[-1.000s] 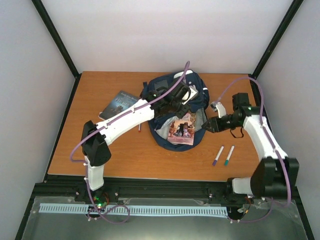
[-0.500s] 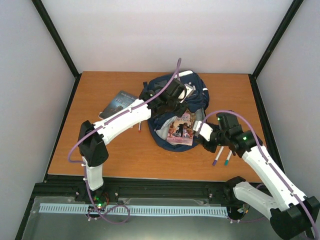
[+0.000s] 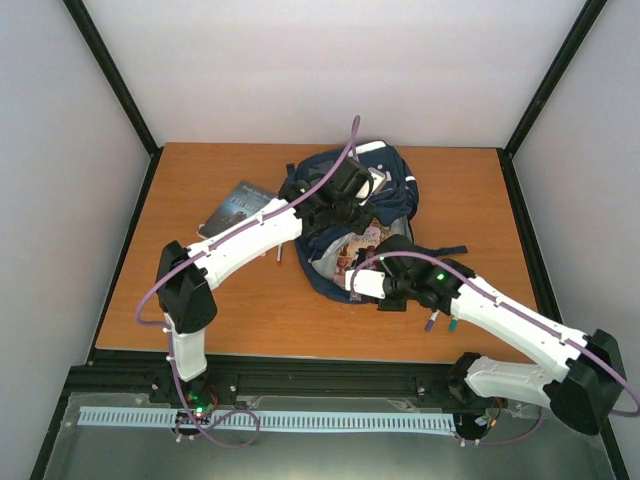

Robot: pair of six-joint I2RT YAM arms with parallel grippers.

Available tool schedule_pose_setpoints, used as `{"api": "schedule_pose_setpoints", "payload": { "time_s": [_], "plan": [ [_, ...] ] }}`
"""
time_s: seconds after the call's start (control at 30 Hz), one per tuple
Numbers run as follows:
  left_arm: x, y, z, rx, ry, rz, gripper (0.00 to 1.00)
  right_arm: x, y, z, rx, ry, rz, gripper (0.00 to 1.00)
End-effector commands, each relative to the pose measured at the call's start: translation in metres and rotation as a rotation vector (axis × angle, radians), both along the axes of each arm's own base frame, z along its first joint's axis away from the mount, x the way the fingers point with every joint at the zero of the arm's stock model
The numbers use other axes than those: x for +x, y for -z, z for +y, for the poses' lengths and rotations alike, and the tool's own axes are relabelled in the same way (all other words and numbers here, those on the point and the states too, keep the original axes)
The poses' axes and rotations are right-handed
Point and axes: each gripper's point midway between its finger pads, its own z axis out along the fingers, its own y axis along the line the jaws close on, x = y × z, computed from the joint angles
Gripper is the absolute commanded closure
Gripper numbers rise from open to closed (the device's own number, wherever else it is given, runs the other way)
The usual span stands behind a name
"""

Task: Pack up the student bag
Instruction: Place the book in the student bag.

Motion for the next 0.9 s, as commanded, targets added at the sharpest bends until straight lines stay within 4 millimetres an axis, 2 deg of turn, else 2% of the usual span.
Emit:
{"api": "schedule_pose_setpoints", "payload": {
  "time_s": [0.0, 0.23, 0.6, 0.87],
  "plan": [
    [0.006, -0.045, 0.004, -0.111, -0.038, -0.050, 0.99, 0.020, 0.002, 0.012, -0.048, 0.017, -0.118, 0.76],
    [0.003, -0.049, 0.006, -0.113, -0.035, -0.045, 0.99, 0.033, 0.020, 0.017, -0.101, 0.040, -0.124, 0.78],
    [0.003, -0.043, 0.007, -0.097, -0.032, -0.035, 0.99, 0.035, 0.041, 0.020, -0.129, 0.031, -0.100, 0.58],
    [0.002, -0.043, 0.006, -0.095, -0.024, -0.035, 0.99, 0.047, 0.055, 0.016, -0.180, 0.067, -0.131, 0.59]
  ]
}}
